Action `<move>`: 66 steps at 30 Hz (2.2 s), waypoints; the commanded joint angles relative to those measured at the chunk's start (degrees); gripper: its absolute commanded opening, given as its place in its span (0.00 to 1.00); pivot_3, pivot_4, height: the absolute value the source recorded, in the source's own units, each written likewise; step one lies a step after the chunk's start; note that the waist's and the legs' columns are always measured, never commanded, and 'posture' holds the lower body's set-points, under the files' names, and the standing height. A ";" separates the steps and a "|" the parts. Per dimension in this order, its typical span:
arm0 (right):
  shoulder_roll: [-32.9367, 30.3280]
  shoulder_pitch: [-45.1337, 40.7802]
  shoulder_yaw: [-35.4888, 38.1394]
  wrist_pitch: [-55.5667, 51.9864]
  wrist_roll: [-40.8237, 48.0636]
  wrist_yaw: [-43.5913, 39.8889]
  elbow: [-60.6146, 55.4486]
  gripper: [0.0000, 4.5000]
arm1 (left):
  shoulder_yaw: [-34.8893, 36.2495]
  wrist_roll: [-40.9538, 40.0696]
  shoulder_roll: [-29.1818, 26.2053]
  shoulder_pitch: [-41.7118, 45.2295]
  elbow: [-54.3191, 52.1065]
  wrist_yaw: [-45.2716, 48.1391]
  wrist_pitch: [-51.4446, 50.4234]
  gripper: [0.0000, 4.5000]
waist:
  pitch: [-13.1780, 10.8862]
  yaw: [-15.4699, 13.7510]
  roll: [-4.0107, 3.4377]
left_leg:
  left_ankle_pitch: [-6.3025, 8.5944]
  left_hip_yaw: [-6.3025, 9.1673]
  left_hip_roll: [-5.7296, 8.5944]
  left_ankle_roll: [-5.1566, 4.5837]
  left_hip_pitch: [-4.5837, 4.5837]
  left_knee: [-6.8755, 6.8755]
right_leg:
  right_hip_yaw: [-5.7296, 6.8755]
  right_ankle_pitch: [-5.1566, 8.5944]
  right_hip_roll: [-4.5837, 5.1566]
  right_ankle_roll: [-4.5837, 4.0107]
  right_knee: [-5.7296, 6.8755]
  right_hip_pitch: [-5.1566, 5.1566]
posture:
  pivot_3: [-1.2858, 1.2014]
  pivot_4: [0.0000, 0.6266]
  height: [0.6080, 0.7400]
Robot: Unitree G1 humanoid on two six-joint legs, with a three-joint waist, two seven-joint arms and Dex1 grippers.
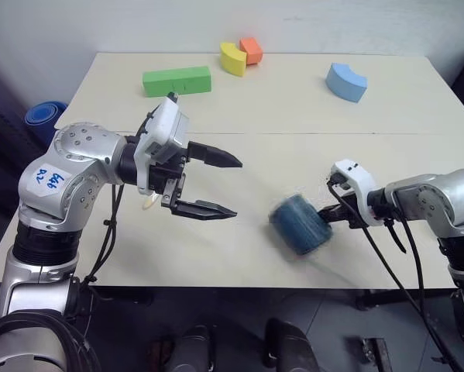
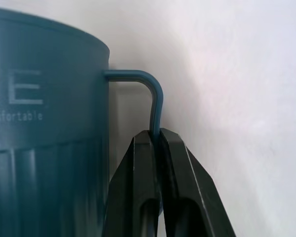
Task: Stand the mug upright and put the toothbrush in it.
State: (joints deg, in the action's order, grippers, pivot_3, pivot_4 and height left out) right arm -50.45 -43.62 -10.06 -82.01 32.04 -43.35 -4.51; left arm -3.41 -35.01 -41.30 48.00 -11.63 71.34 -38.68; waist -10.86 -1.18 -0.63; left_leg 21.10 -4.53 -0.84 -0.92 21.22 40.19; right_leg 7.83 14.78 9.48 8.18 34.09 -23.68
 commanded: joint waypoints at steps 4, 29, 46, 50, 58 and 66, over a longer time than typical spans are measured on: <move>0.52 1.45 6.49 -1.05 0.44 2.71 -3.09 0.02 | 0.91 -0.24 -0.43 0.75 -0.43 -0.13 0.88 1.00 | 0.00 -0.04 0.00 | 0.00 0.00 0.00 0.00 0.01 0.00 | 0.01 0.00 0.00 0.00 0.00 0.00 | 0.52 0.24 1.00; 40.66 19.59 11.09 89.55 -26.97 28.17 11.26 0.02 | 10.06 -2.75 -6.81 -3.98 -1.42 -10.02 -6.82 1.00 | 0.07 2.60 0.12 | -0.01 0.19 -0.04 0.12 -0.11 -0.13 | -0.01 0.00 -0.05 0.00 0.24 -0.06 | 0.52 0.24 1.00; 35.39 29.11 12.53 81.46 -23.95 23.98 0.94 0.73 | 7.25 -1.91 -5.88 -4.54 -1.49 -9.85 -5.60 1.00 | 0.06 2.83 0.11 | -0.01 0.19 -0.06 0.13 -0.14 -0.14 | -0.06 0.00 -0.07 0.00 0.27 -0.05 | 0.52 0.24 1.00; 30.55 32.22 14.26 72.01 -21.58 22.06 -8.63 0.99 | 7.93 -1.63 -6.39 -5.90 -2.09 -10.50 -5.37 1.00 | 0.06 2.58 0.11 | -0.01 0.20 -0.06 0.12 -0.13 -0.12 | -0.06 0.00 -0.07 0.00 0.27 -0.05 | 0.52 0.24 1.00; 3.15 40.17 31.76 47.14 0.21 -1.04 -22.69 0.99 | 22.65 -1.27 -17.00 -21.86 -3.40 -10.49 -6.94 1.00 | -0.06 2.69 -0.07 | 0.03 0.04 -0.09 0.06 -0.14 -0.20 | -0.17 0.00 -0.09 0.00 0.11 -0.07 | 0.52 0.24 1.00; -15.45 36.62 41.05 31.81 23.79 -23.73 -19.87 0.99 | 38.73 7.71 -24.89 -40.68 9.06 -8.81 0.88 1.00 | -0.04 2.39 0.04 | 0.10 -0.03 -0.18 0.02 -0.19 -0.19 | -0.19 0.01 -0.16 -0.01 -0.04 0.00 | 0.52 0.24 1.00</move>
State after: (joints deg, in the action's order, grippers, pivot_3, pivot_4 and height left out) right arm -64.33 -5.93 28.50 -48.10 51.43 -64.25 -24.12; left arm 31.80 -29.22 -64.56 7.74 -4.97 62.21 -40.36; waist -10.90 1.21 -0.59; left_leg 21.21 -4.57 -1.01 -0.91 21.03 40.01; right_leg 7.62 14.79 9.32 8.17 34.00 -23.68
